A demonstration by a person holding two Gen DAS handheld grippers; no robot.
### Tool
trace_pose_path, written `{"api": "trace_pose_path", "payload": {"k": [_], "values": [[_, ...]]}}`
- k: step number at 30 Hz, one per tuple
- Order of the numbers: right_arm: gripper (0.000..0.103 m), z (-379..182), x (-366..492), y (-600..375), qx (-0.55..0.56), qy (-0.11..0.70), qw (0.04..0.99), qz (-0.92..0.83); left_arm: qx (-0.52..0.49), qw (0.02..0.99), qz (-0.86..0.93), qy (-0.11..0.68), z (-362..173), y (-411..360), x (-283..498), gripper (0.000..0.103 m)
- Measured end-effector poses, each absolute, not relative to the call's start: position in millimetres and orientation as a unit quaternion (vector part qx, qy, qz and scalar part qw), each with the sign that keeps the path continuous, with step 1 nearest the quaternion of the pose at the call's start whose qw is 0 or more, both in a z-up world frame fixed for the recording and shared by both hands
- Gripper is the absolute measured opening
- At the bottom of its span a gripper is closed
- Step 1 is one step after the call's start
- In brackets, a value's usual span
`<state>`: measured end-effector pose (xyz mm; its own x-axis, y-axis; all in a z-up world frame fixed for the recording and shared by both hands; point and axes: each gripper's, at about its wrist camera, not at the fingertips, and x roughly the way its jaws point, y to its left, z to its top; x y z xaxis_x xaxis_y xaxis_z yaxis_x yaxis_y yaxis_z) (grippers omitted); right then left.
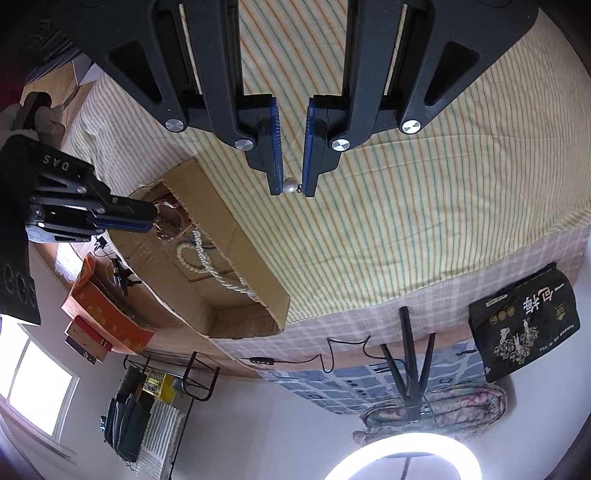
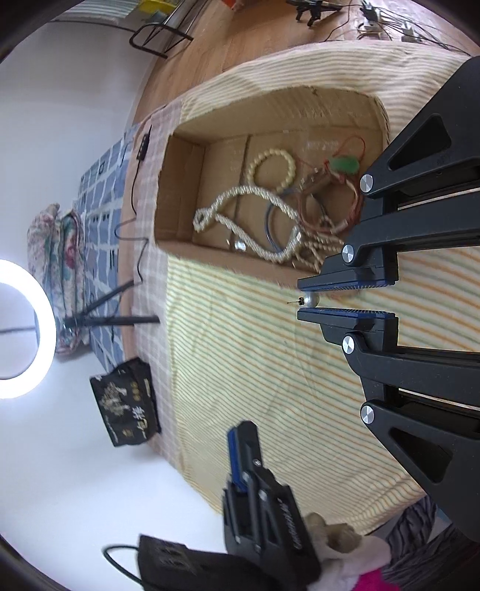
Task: Organize jewelry
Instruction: 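Carry the pearl earring into the box and open the grippers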
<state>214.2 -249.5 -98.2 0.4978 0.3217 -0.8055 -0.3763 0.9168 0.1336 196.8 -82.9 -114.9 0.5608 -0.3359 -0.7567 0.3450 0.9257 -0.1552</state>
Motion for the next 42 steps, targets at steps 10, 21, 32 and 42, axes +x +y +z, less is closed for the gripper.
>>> {"api": "trace_pose_path", "payload": {"k": [10,21,32,42], "values": [[0.007,-85,251,-290,-0.019,0.447,0.879,0.163,0.017,0.882,-0.228,0.412,-99,-126,194,0.009],[0.007,-85,290,-311,-0.011,0.448,0.883,0.136,0.034,0.876,-0.257,0.406,-97,-169,196,0.009],[0.007,-94,320,-330,-0.003,0.454,0.884,0.115,0.037,0.878,-0.265,0.396,-95,-193,209,0.009],[0.007,-107,345,-331,0.002,0.459,0.880,0.118,0.032,0.881,-0.256,0.396,-102,-205,234,0.009]]}}
